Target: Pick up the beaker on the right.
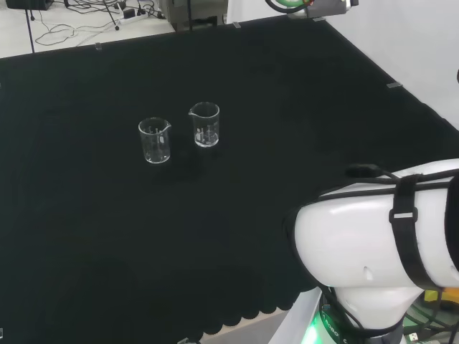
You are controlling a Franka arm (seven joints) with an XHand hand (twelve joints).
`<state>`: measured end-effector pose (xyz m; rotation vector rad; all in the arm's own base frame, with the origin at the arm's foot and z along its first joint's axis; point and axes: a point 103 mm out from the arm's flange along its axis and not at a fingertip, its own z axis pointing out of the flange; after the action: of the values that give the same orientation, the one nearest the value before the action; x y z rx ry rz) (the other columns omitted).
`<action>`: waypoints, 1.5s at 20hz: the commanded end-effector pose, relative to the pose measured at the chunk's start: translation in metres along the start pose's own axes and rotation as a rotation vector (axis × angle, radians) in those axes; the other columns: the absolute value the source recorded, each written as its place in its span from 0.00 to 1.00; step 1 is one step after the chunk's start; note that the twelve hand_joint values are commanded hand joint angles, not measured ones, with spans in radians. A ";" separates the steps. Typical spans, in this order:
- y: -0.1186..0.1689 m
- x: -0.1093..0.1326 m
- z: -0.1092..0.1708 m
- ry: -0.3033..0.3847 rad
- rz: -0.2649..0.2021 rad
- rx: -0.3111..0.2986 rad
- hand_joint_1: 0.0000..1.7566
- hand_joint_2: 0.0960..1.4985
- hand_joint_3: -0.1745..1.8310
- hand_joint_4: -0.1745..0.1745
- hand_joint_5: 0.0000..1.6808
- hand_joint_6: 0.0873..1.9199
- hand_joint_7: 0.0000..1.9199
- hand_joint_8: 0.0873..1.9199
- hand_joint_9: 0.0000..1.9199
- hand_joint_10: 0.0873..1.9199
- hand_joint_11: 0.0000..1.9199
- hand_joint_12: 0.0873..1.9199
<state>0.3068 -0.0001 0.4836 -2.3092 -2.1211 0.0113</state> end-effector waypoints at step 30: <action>0.047 -0.022 0.066 0.082 0.117 0.107 0.11 0.83 0.25 0.46 0.19 0.00 0.00 0.15 0.04 0.29 0.00 0.60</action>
<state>0.3357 -0.0146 0.4413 -2.3238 -1.9753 0.0352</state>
